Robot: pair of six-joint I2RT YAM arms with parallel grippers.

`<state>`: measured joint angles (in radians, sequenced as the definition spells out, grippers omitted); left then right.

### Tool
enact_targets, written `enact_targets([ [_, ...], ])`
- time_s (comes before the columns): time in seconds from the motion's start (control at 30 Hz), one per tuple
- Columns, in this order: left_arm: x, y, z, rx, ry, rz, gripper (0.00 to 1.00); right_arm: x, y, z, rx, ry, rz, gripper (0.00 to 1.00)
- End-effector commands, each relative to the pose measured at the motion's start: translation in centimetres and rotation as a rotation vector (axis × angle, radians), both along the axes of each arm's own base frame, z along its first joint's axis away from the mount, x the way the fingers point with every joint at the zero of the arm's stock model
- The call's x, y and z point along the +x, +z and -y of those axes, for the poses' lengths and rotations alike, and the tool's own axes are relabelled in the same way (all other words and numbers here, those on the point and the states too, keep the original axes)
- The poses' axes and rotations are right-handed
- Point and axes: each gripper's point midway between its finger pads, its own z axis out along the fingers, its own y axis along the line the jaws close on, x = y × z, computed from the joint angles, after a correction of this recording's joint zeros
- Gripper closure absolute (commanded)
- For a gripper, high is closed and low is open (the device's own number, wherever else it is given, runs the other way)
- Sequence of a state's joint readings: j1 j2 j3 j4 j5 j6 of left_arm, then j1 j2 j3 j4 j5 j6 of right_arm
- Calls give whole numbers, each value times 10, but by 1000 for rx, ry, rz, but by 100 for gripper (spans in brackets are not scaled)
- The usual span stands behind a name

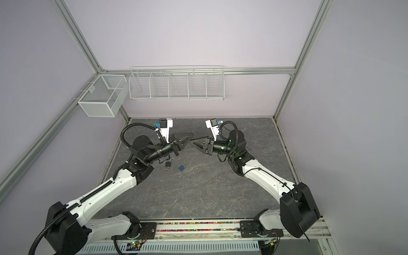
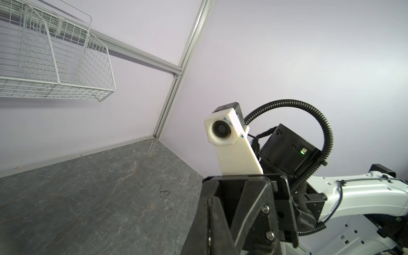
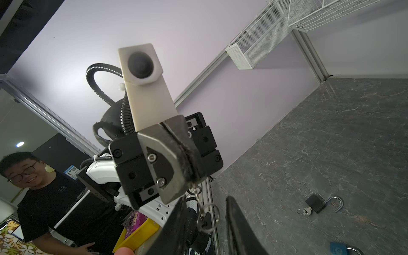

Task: Unlock with the key
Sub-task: 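Raise both grippers upward, turning them to face each other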

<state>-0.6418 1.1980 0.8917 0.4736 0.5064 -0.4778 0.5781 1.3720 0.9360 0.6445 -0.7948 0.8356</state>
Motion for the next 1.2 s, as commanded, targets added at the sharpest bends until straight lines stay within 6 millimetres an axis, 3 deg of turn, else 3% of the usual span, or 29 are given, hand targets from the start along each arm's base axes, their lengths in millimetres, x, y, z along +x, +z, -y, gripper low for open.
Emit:
enact_targets([
  [0.0, -1, -3, 2, -1, -14, 6, 100, -11, 7, -5, 22, 52, 19, 69],
  [0.23, -2, -3, 0, 1, -9, 7, 100, -10, 7, -6, 17, 51, 28, 77],
  [0.43, -3, -3, -1, 5, -7, 9, 100, -10, 8, -3, 13, 33, 35, 73],
  [1.17, -2, 2, -2, 0, 4, 18, 100, -11, 0, 3, -21, -3, 53, 78],
])
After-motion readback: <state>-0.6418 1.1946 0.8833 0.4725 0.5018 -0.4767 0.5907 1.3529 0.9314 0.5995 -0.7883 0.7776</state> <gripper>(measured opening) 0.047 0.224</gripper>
